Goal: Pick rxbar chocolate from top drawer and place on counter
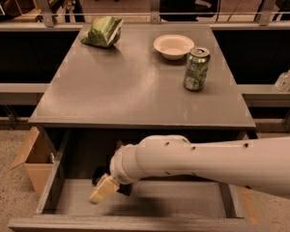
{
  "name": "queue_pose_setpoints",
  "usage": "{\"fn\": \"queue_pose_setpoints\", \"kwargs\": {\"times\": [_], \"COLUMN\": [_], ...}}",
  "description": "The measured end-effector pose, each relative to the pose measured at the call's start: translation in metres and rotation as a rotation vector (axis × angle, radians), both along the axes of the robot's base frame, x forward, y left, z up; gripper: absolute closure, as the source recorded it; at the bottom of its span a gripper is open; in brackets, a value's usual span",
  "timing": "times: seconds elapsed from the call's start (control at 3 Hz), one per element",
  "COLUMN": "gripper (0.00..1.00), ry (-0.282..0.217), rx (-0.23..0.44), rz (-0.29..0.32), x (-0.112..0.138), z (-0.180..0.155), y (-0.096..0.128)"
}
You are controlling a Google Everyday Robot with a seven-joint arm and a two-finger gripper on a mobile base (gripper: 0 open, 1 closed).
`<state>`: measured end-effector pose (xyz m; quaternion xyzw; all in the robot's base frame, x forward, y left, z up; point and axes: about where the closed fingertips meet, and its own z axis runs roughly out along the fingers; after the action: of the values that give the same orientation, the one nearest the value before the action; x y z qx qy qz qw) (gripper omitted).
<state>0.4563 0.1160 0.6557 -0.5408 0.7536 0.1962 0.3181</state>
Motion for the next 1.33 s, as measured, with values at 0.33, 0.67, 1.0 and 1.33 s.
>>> {"fn": "queue_pose_setpoints", "kwargs": {"times": [0.33, 0.67, 1.0, 1.33], "gripper": [0.00, 0.00, 0.00, 0.00], "ry": [0.009, 0.016, 0.032, 0.060], "rx": [-0.049, -0.101, -0.136, -0.158], "rz": [0.002, 0.003, 0.001, -0.005], "x": [-0.001, 0.000, 0.001, 0.002], "z": [-0.014, -0.024, -0.032, -0.041], "y": [0.004, 0.010, 0.015, 0.021]}}
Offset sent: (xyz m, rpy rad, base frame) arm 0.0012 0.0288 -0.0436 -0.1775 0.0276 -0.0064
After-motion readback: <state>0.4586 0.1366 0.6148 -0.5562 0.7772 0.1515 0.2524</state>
